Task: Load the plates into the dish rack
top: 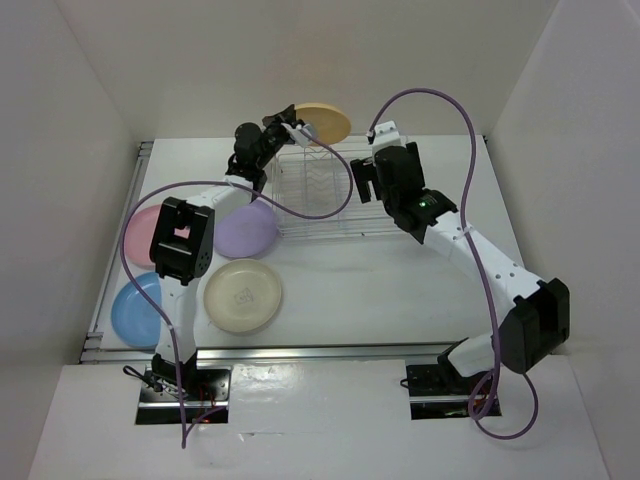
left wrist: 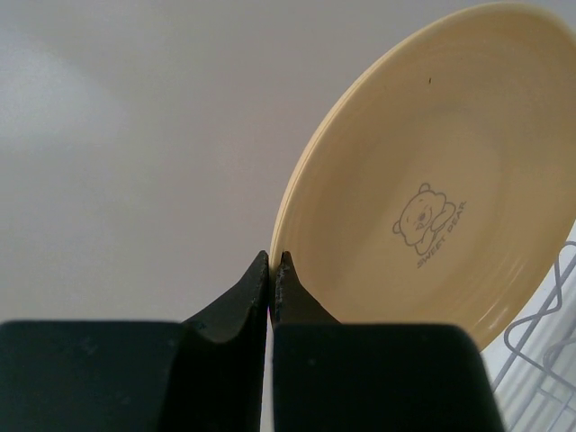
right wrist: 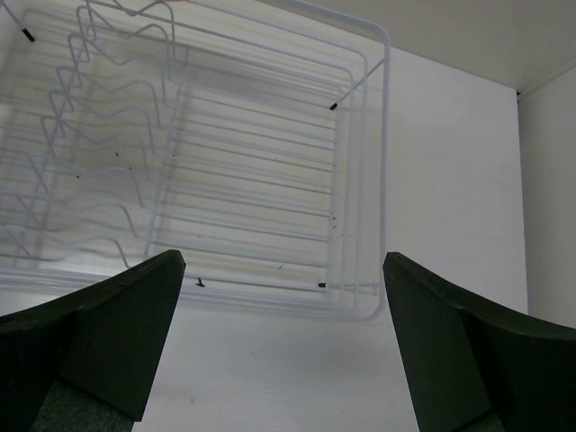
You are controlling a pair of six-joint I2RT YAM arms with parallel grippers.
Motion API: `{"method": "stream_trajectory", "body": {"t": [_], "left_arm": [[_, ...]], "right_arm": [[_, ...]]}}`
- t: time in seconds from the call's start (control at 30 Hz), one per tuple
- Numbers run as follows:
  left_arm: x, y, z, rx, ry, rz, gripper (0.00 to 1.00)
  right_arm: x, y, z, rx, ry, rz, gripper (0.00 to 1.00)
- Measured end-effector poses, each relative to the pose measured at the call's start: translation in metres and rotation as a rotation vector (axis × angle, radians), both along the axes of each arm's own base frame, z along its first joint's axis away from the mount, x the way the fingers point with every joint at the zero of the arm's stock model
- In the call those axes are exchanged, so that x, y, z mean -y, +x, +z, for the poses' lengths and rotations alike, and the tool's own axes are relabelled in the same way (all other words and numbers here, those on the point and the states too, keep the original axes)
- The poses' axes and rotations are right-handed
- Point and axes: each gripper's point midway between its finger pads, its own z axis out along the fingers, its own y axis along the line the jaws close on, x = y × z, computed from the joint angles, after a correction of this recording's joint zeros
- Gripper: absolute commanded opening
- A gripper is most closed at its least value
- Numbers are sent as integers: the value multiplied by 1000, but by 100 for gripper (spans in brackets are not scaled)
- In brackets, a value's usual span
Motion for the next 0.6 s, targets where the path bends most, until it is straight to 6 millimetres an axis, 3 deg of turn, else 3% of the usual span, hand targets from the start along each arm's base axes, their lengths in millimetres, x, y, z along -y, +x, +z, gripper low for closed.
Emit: {"method": "stream_trajectory", "body": {"t": [0.43, 0.6], "left_arm": [[0, 1, -7, -2, 10, -2, 0], [2, -2, -21, -20, 10, -7, 0]], "right_arm": [[2, 10, -14, -32, -15, -9, 100], [2, 10, -14, -32, -14, -9, 100]]}}
